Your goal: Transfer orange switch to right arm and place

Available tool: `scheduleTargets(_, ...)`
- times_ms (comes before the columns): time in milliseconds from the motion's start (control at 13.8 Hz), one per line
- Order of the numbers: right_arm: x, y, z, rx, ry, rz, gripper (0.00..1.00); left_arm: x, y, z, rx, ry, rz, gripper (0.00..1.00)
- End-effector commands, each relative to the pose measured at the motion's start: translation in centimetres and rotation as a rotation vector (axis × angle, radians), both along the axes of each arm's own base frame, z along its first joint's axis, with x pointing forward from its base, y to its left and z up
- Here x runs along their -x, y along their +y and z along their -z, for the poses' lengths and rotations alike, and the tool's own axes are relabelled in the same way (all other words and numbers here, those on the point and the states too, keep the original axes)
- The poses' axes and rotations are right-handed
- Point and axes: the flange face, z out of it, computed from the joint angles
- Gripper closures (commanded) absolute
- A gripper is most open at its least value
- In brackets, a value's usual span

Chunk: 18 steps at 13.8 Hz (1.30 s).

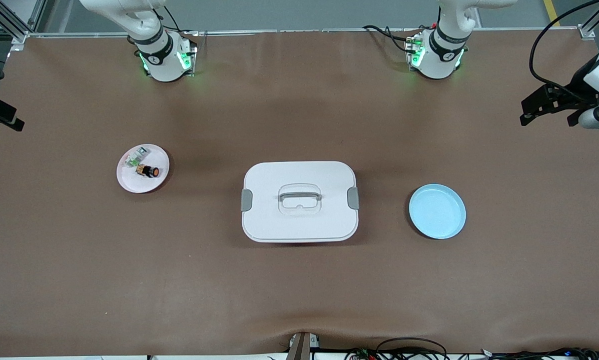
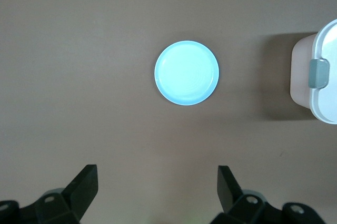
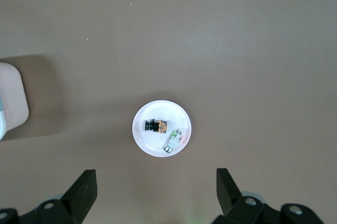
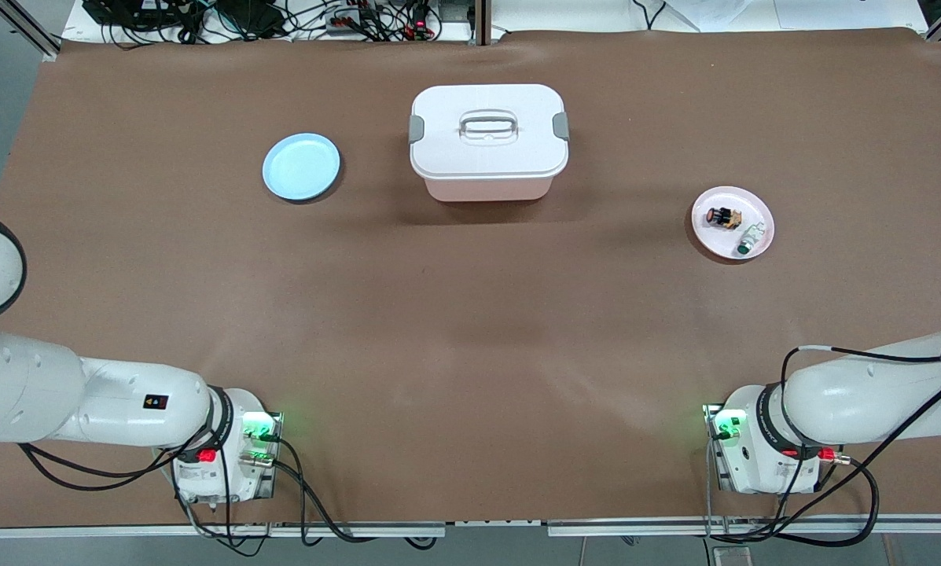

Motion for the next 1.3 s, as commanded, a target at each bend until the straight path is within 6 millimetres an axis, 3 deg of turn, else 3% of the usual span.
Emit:
scheduleTargets(0, 0.0, 0.4, -0.5, -0.01, 0.01, 0.018, 0.0, 1.4, -0.5, -0.1, 0.001, -0.001, 0.024, 0.0)
scheduleTargets(289, 0.4, 0.7, -1.8, -0.008, 0.003, 0.011, 0.0, 1.9, -1.5, 0.1, -0.004, 0.006, 0.034, 0.0)
scheduleTargets(795, 0.9, 0.0, -1.1, -0.027, 0.058, 0.029, 0.0, 1.5, -1.5, -0.4, -0.003, -0.005, 0.041, 0.0)
scheduleTargets(1229, 1.1, -0.6, -1.2, -0.057, 0.058, 0.041, 0.0, 1.6, -1.5, -2.1, 0.0, -0.031, 0.048, 0.0)
